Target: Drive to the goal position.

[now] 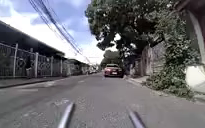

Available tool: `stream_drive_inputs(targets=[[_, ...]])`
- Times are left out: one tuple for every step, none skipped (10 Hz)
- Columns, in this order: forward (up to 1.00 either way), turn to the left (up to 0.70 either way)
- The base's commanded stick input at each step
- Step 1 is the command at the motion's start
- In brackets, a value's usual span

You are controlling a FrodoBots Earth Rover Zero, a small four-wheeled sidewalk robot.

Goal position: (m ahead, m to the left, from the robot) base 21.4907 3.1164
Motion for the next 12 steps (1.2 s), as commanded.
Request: stream_drive_inputs(targets=[[1.00,0.00],[1.00,0.00],[1.00,0.00],[1.00,0.00],[1.00,0.00],[1.00,0.00],[1.00,0.00],[1.00,0.00],[1.00,0.00],[1.00,0.00],[1.00,-0.27],[1.00,-0.40]])
